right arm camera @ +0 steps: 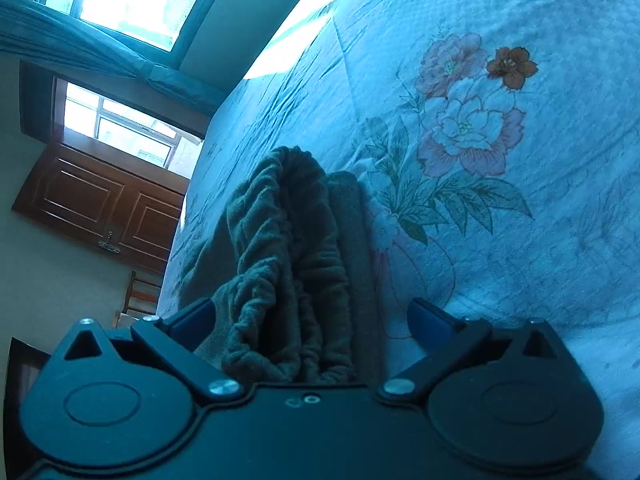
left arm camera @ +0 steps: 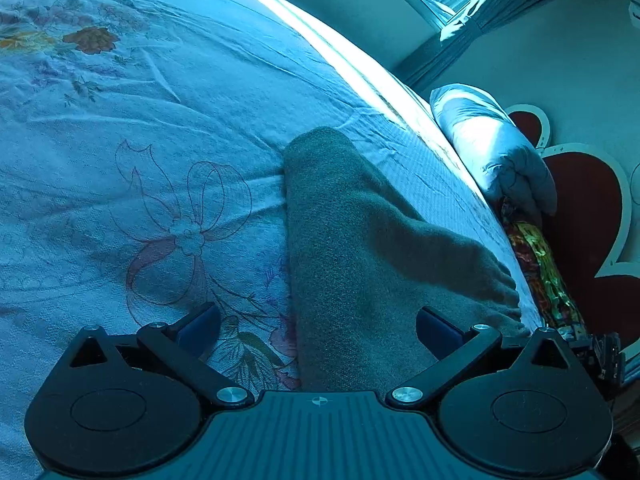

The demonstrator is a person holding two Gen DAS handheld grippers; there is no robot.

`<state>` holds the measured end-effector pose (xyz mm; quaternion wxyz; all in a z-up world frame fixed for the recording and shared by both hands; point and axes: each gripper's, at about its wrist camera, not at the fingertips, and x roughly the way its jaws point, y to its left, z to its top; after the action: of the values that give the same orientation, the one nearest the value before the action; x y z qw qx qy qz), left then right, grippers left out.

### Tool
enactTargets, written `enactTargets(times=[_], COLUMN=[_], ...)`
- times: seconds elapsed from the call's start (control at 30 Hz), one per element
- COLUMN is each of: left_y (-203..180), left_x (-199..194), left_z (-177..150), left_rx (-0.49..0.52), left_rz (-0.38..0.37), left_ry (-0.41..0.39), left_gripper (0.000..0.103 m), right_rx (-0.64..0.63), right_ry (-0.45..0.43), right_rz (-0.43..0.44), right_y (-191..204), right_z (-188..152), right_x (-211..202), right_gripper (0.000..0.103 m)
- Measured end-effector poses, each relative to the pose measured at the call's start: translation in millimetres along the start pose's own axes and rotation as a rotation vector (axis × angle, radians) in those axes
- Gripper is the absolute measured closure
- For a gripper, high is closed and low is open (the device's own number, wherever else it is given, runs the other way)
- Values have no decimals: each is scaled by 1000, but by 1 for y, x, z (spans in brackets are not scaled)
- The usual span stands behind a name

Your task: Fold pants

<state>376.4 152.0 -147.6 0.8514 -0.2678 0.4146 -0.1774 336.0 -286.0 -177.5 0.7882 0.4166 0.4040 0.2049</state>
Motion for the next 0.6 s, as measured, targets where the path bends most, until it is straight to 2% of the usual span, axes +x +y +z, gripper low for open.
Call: enactTargets(times=[0.23,0.3,0.37,0.6], left_y=[-4,-5,-6,4], left_x=[10,14,16,20], left_z=[6,9,9,6], left_rx=[13,8,4,-41], left_rz=[30,9,-20,-94], left_ry=[51,56,67,61], left_gripper=[2,3,10,12], right_rx=[51,51,51,46], right_ry=[7,16,25,36], right_rz=[25,30,41,89], right_y=[-7,-7,-7,-12], right_z=[3,7,9,6], right_x=[5,11,14,12], right_gripper=[5,8,11,20])
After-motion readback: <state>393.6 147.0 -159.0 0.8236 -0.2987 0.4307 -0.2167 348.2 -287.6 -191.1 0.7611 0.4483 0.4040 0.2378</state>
